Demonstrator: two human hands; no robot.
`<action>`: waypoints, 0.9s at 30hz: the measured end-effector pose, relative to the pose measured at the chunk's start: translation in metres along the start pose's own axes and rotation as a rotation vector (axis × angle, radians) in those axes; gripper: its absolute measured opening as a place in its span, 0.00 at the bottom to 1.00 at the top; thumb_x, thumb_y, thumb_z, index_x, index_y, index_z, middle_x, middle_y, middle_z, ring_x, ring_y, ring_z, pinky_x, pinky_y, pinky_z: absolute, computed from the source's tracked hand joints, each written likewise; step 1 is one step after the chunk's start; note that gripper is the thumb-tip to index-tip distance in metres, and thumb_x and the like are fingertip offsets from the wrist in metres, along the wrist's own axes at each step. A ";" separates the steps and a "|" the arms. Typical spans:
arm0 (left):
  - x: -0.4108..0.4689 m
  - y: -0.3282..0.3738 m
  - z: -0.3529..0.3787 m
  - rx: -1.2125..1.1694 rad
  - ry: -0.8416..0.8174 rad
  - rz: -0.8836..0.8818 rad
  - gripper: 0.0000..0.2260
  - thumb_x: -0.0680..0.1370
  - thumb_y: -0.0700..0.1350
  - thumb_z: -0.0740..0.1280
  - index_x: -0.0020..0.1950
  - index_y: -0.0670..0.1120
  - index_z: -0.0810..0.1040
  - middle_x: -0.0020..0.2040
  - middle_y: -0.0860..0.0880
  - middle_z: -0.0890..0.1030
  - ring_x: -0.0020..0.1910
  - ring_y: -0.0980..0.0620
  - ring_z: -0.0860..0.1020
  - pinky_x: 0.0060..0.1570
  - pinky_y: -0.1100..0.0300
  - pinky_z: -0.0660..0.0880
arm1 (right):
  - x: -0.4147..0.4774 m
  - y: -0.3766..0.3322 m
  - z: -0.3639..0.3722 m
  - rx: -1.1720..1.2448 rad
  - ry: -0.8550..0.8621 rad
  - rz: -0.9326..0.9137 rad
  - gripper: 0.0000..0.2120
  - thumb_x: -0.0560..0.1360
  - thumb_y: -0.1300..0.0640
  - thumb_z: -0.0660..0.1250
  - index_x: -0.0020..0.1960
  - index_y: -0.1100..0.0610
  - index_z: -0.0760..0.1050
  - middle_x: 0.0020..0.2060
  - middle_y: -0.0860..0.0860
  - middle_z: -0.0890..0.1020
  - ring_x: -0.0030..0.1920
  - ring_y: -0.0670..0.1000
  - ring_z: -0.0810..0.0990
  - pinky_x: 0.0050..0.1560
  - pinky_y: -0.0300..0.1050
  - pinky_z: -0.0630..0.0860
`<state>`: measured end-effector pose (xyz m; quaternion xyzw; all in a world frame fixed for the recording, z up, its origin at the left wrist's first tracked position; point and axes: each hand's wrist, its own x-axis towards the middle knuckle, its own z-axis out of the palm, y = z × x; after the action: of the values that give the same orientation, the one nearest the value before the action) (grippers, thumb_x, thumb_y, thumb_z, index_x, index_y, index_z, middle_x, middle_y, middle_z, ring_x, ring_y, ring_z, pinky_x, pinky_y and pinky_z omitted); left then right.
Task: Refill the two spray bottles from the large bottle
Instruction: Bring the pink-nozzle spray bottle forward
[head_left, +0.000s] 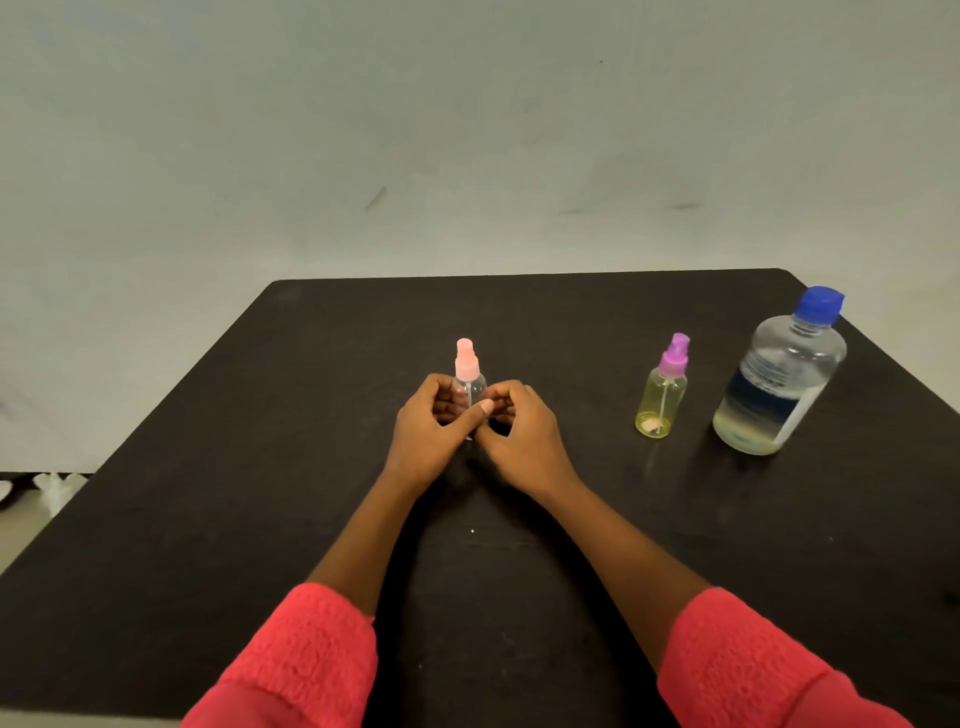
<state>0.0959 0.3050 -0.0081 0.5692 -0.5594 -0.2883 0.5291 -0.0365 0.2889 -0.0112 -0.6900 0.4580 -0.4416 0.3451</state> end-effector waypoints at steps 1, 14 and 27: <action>0.000 0.000 0.000 0.005 0.003 -0.002 0.12 0.72 0.46 0.74 0.50 0.44 0.75 0.46 0.49 0.81 0.45 0.54 0.80 0.46 0.64 0.77 | 0.000 0.000 0.000 0.000 0.000 0.001 0.10 0.73 0.58 0.71 0.53 0.55 0.75 0.51 0.48 0.77 0.51 0.44 0.78 0.51 0.38 0.77; -0.003 0.004 0.001 0.069 -0.007 0.002 0.10 0.72 0.46 0.74 0.51 0.50 0.78 0.45 0.52 0.82 0.46 0.57 0.80 0.47 0.66 0.76 | 0.001 0.002 -0.001 0.047 -0.026 0.031 0.15 0.71 0.58 0.72 0.56 0.53 0.74 0.53 0.47 0.77 0.54 0.44 0.78 0.56 0.43 0.78; -0.006 0.010 0.001 0.082 0.004 0.017 0.23 0.69 0.48 0.76 0.61 0.53 0.71 0.55 0.59 0.77 0.51 0.62 0.77 0.48 0.69 0.74 | -0.029 -0.008 -0.021 0.198 0.227 -0.011 0.21 0.70 0.71 0.65 0.57 0.51 0.72 0.51 0.49 0.77 0.55 0.45 0.77 0.57 0.43 0.77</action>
<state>0.0910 0.3119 -0.0009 0.5861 -0.5745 -0.2596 0.5090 -0.0588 0.3177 -0.0048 -0.6007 0.4443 -0.5619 0.3549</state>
